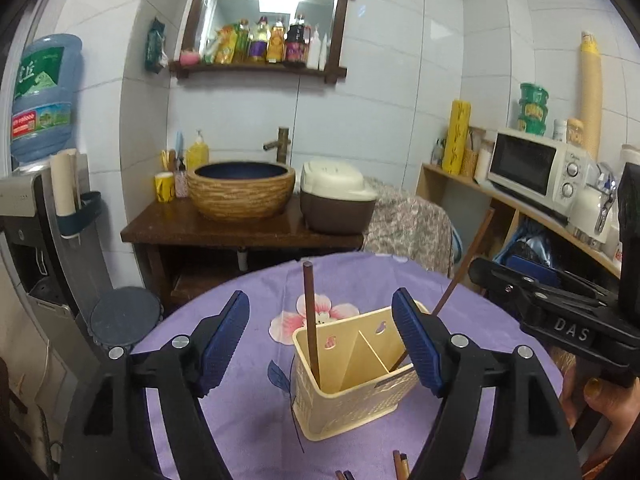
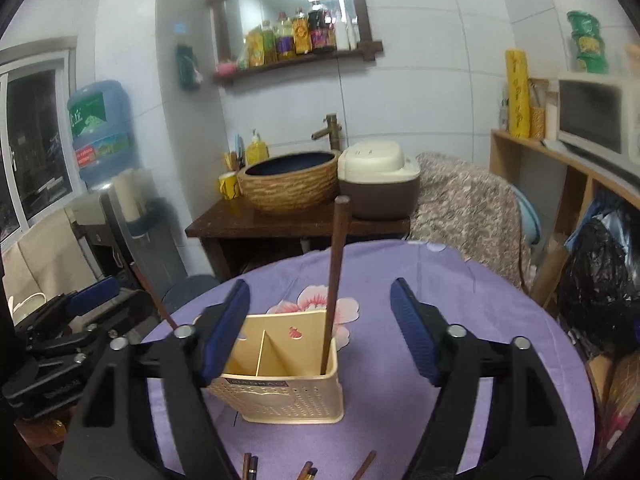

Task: Organize utensils
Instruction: 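Lower the chopsticks into the holder and open both tools, then move both tools back toward the remaining chopsticks on the cloth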

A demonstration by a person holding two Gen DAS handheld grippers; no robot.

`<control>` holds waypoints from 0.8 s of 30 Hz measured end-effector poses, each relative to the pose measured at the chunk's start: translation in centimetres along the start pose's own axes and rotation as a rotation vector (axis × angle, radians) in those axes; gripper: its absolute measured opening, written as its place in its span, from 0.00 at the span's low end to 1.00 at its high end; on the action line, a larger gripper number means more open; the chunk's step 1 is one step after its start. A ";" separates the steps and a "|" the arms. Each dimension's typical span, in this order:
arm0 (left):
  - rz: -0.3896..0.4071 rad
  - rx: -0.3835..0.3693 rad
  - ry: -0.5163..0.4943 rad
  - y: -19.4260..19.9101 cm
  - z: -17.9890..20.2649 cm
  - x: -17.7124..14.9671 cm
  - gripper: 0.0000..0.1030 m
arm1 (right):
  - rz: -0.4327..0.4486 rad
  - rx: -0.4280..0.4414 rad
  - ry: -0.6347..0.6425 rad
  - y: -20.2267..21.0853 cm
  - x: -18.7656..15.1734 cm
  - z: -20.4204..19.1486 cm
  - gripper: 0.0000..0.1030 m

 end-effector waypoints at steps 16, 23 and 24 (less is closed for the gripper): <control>-0.247 -0.019 -0.028 4.1 1.8 -12.6 0.94 | -0.139 -0.104 0.033 5.4 -11.6 5.3 0.92; -0.399 -0.081 0.024 3.0 3.5 -18.6 0.65 | -0.241 -0.141 0.002 6.3 -18.1 6.9 0.92; -0.415 -0.096 0.032 2.9 3.8 -19.1 0.60 | -0.246 -0.161 -0.002 6.4 -18.6 7.2 0.92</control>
Point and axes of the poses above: each gripper's, at about its wrist camera, not at the fingertips, and y roughly against the way its jaws point, z to its right, x to its top, the point moved 4 cm from there along -y, roughly the way its jaws point, and after that the axes turned 10 degrees about -y, right-handed, at the moved point
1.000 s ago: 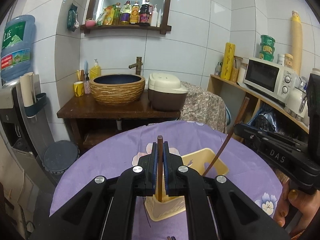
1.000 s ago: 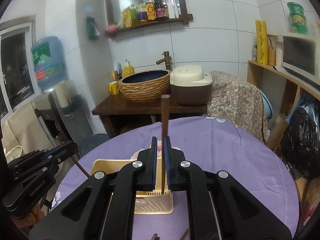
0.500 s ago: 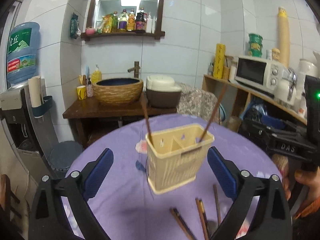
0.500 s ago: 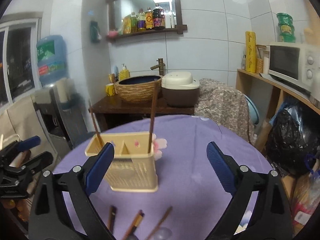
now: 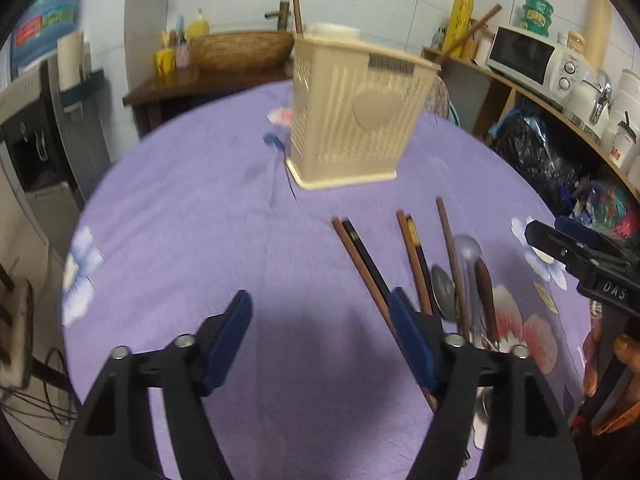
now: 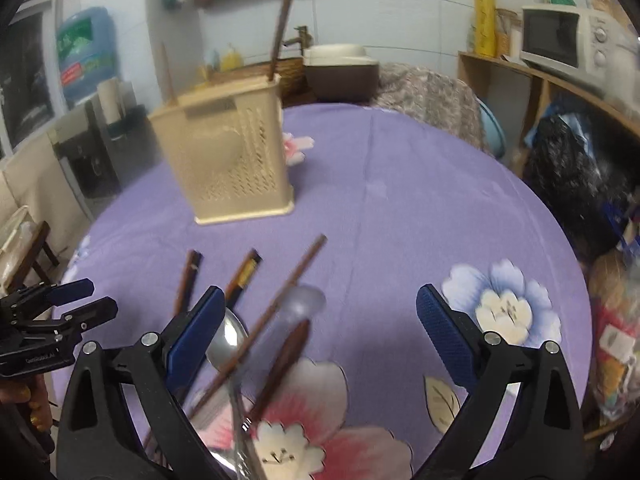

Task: Organize utensils
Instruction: 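Move both tools back toward the remaining chopsticks on the cloth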

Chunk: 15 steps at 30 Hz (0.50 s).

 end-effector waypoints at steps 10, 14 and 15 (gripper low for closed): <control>-0.077 -0.025 -0.044 -2.3 3.6 -1.5 0.50 | -0.008 -0.024 -0.074 1.3 -3.1 1.6 0.92; -0.098 -0.003 -0.055 -3.0 4.1 -2.2 0.44 | -0.001 -0.024 -0.079 1.8 -3.2 1.5 0.92; -0.091 0.002 -0.056 -3.0 4.1 -2.3 0.43 | -0.003 -0.022 -0.082 1.8 -3.3 1.5 0.92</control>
Point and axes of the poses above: each gripper's, at about its wrist camera, not at the fingertips, and y roughly against the way its jaws point, z to its right, x to its top, the point moved 4 cm from there along -y, roughly the way its jaws point, and after that the axes turned 10 degrees about -y, right-handed, at the moved point
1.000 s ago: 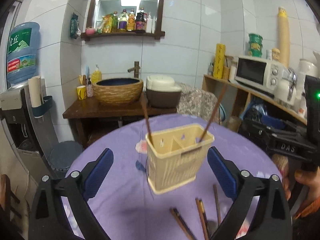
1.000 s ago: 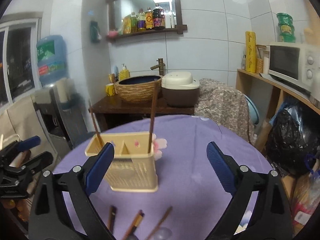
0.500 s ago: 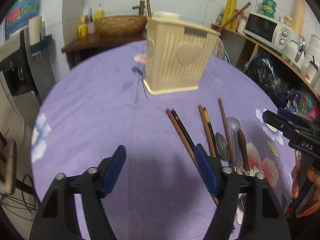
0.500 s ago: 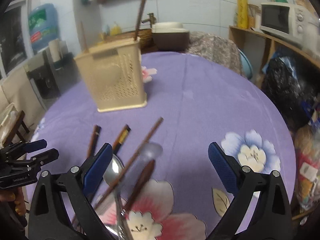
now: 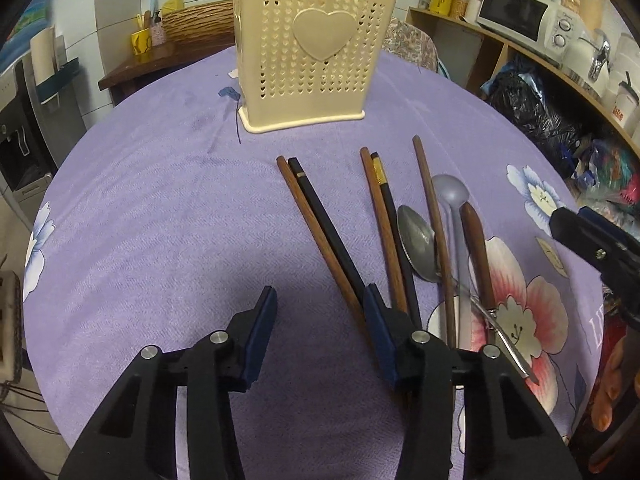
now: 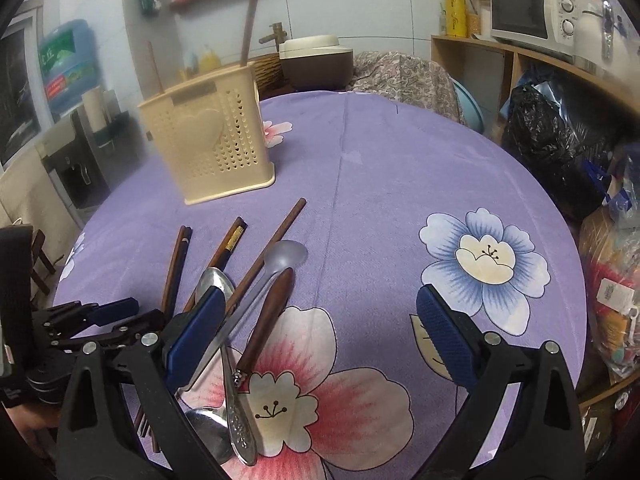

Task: Organize utensils
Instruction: 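Move both tools back toward the remaining chopsticks on the cloth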

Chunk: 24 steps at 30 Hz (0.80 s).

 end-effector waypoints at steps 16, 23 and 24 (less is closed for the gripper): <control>-0.025 0.023 -0.007 -0.2 -2.3 0.1 0.29 | -0.043 -0.031 -0.026 -0.7 -0.5 0.6 0.92; -0.005 -0.013 0.081 0.2 -3.5 0.9 0.29 | -0.059 -0.022 -0.045 -1.1 -0.3 0.7 0.92; 0.000 -0.019 0.083 0.1 -3.2 1.2 0.29 | -0.060 -0.020 -0.047 -1.1 -0.4 0.7 0.92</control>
Point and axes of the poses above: each gripper's, at about its wrist camera, not at the fingertips, and y roughly against the way its jaws point, z to its right, x to its top, the point moved 4 cm from there along -y, roughly the way its jaws point, and after that the axes turned 10 degrees about -y, right-handed, at the moved point
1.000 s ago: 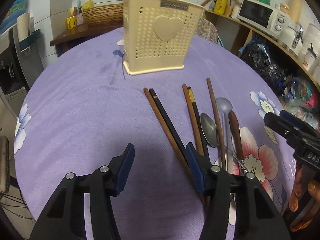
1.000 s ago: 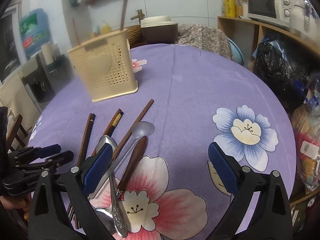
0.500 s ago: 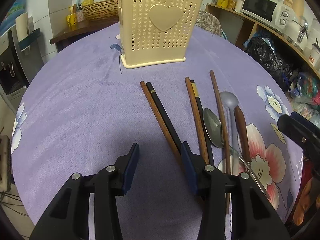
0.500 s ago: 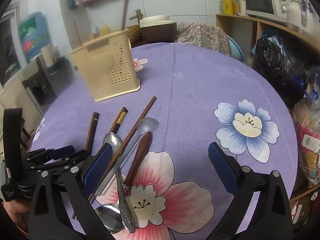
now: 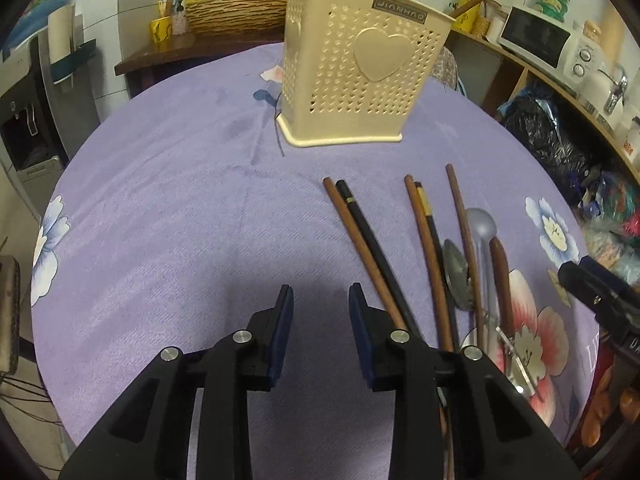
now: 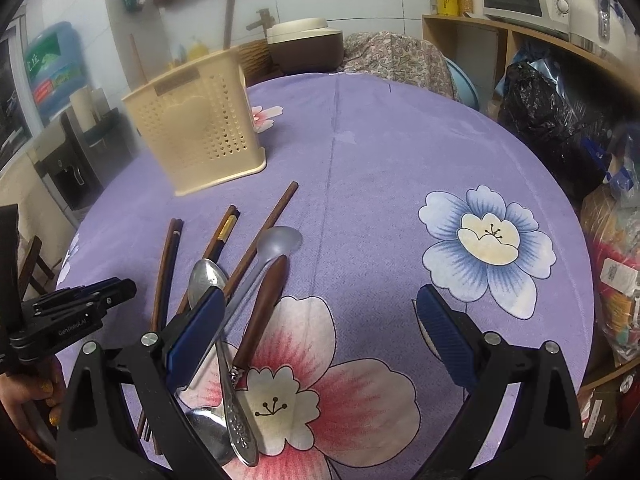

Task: Organize utensils
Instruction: 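Move both tools back toward the remaining chopsticks on the cloth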

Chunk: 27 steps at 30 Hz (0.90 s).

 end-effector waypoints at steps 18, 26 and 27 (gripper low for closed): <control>-0.007 0.066 -0.010 -0.1 0.6 0.2 0.33 | -0.022 -0.028 -0.021 -0.6 -1.3 0.6 0.94; -0.026 0.063 -0.073 -1.4 3.2 0.9 0.34 | -0.030 -0.031 -0.016 -0.9 -1.4 0.4 0.94; -0.012 0.074 -0.078 -1.4 3.1 0.7 0.35 | -0.032 -0.033 -0.013 -0.9 -1.4 0.4 0.94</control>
Point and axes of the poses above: each gripper's, at about its wrist camera, not at the fingertips, and y roughly against the way its jaws point, z to its right, x to its top, the point moved 4 cm from there along -y, roughly the way its jaws point, and after that the axes turned 10 degrees about -y, right-handed, at the moved point
